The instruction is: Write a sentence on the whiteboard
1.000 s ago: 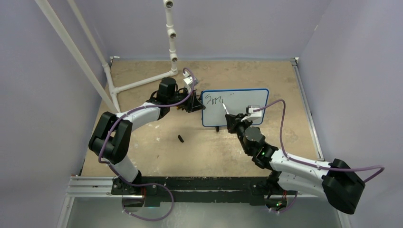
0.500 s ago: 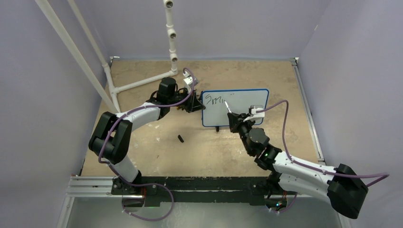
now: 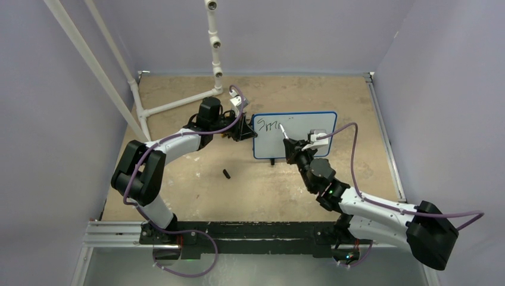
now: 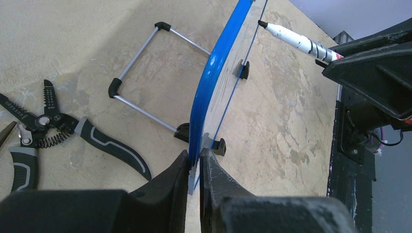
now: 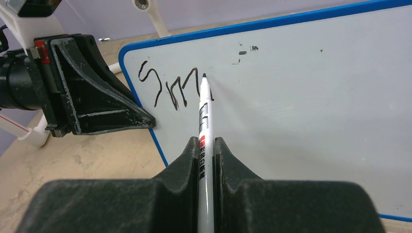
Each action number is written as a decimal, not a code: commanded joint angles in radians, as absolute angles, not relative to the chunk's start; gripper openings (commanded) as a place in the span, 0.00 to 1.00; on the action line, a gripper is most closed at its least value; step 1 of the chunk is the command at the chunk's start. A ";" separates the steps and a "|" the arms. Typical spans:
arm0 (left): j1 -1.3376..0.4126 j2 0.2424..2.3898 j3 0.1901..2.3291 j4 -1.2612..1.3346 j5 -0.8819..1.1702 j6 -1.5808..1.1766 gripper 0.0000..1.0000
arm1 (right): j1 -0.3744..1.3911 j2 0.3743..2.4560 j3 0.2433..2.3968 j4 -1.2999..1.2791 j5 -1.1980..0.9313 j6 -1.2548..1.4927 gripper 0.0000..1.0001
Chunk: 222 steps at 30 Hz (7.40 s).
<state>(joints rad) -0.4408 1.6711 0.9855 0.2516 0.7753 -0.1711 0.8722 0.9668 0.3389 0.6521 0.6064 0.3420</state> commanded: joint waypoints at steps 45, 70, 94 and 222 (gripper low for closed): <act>-0.446 1.658 1.014 0.256 0.780 -0.153 0.00 | 0.874 0.944 0.371 0.712 0.628 0.293 0.00; -0.446 1.658 1.015 0.258 0.782 -0.152 0.00 | 0.856 1.009 0.408 0.679 0.673 0.303 0.00; -0.446 1.649 1.016 0.257 0.782 -0.152 0.00 | 0.870 0.933 0.309 0.524 0.629 0.480 0.00; -0.446 1.648 1.017 0.252 0.781 -0.148 0.00 | 0.876 0.903 0.334 0.432 0.799 0.508 0.00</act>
<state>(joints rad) -0.4408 1.6711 0.9859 0.2478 0.7811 -0.1638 0.8768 0.9039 0.3191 0.4500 0.7506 0.4789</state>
